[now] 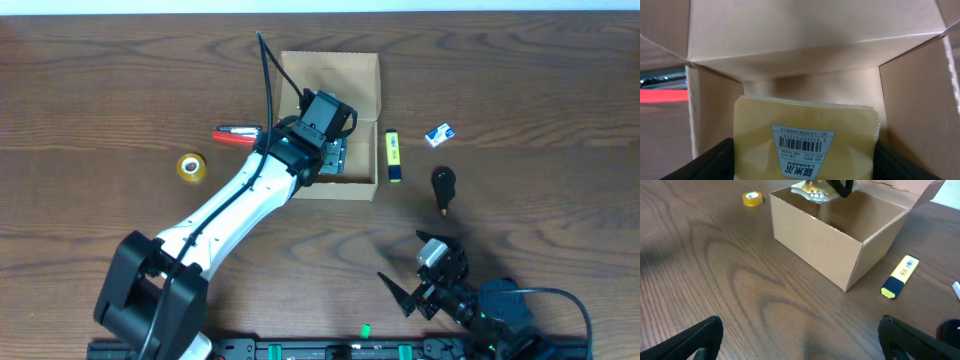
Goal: Pack container
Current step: 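Carry the yellow tin with the left gripper into the box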
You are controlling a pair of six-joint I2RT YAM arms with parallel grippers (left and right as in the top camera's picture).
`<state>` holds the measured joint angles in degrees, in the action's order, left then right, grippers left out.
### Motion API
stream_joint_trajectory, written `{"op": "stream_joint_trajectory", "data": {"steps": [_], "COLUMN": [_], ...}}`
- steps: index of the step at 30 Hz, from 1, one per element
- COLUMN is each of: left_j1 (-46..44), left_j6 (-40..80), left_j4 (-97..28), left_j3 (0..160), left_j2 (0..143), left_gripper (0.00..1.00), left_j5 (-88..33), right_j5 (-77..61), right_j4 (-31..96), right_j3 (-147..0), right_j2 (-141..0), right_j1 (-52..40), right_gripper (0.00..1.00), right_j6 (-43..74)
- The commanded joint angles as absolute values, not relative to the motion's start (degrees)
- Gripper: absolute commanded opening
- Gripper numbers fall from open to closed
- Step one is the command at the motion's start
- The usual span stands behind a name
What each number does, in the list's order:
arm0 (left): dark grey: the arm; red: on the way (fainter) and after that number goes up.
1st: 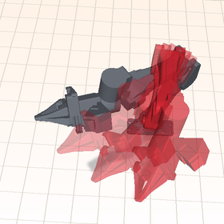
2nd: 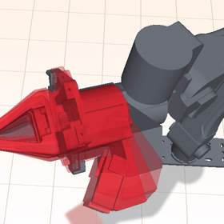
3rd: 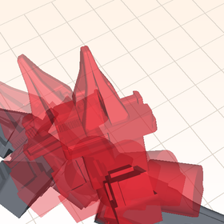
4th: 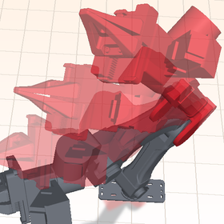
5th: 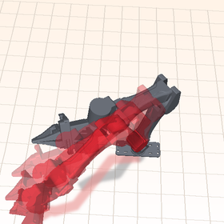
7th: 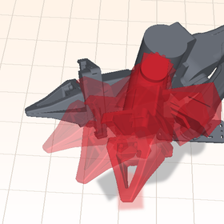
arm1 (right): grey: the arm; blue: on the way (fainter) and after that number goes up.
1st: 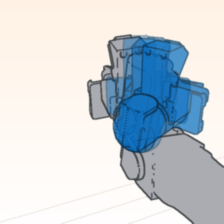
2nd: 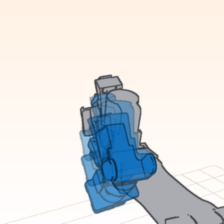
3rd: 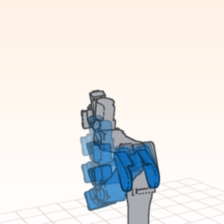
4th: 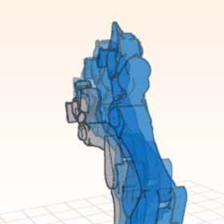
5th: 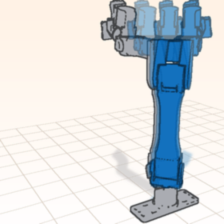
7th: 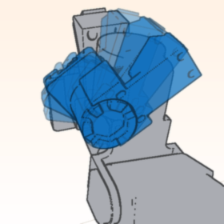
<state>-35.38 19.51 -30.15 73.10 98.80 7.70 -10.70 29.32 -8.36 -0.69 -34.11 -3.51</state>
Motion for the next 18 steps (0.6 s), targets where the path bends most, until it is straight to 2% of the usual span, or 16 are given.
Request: {"op": "stream_joint_trajectory", "data": {"steps": [1, 18], "left_j1": [-35.31, -35.11], "left_j6": [20.84, 25.12], "left_j4": [-30.22, -33.06], "left_j3": [73.78, 73.78], "left_j2": [100.75, 104.57], "left_gripper": [0.43, 0.43], "left_j5": [7.92, 13.58], "right_j5": [-10.94, -10.94], "right_j4": [29.39, 29.39], "right_j3": [-8.12, -8.12], "right_j2": [-0.3, -0.3], "right_j1": [-34.59, -34.59], "right_gripper": [0.99, 0.99], "right_j6": [-2.81, -2.81]}}
